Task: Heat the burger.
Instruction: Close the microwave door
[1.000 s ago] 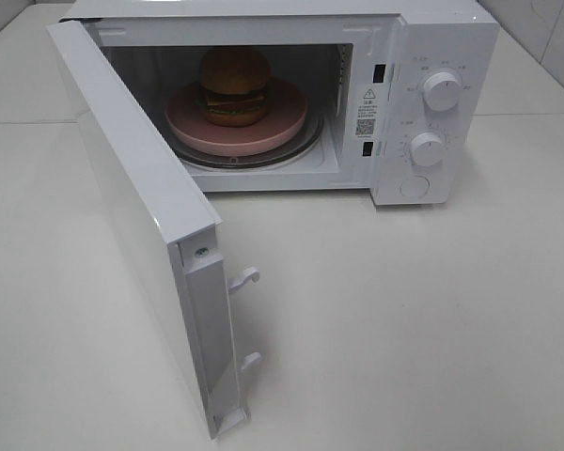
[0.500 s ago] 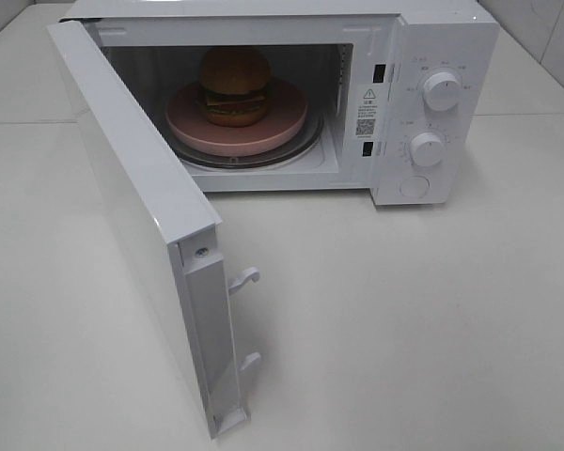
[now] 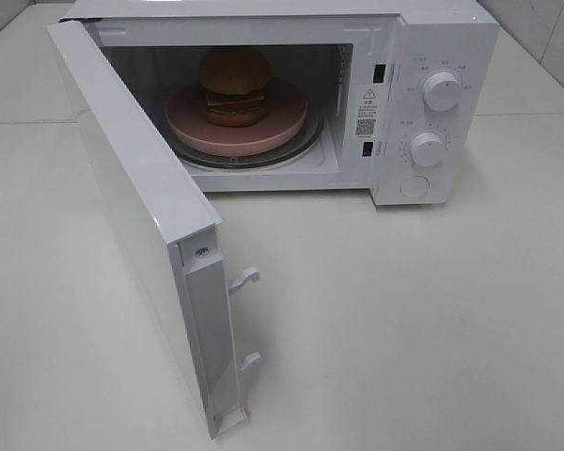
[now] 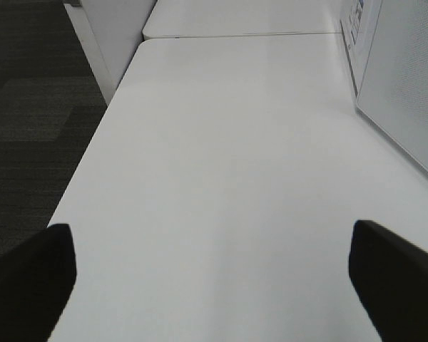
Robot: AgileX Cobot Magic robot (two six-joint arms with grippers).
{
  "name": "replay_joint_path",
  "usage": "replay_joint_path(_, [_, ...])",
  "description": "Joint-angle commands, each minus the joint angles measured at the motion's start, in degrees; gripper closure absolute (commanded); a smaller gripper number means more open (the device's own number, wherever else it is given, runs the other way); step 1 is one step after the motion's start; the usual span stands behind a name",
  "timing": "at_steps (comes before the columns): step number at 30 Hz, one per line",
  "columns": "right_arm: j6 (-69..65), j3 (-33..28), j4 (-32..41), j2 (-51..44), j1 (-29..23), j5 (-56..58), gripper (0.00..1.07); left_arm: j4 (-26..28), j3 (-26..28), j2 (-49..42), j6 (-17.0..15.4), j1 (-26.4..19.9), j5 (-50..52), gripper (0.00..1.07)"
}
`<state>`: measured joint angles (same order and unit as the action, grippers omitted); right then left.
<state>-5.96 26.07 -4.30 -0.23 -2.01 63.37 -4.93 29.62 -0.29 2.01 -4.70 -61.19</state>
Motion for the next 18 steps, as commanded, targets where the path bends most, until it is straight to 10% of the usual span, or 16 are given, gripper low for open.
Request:
replay_joint_path(1, [0.4,-0.17,0.4,-1.89,0.23,-0.17,0.17,-0.17,-0.11,-0.34,-0.23,0.34,0.52,0.09])
replay_joint_path(18, [0.4,-0.17,0.4,-1.89,0.23,-0.17,0.17,-0.23,-0.11,-0.34,-0.23,0.34,0.52,0.09])
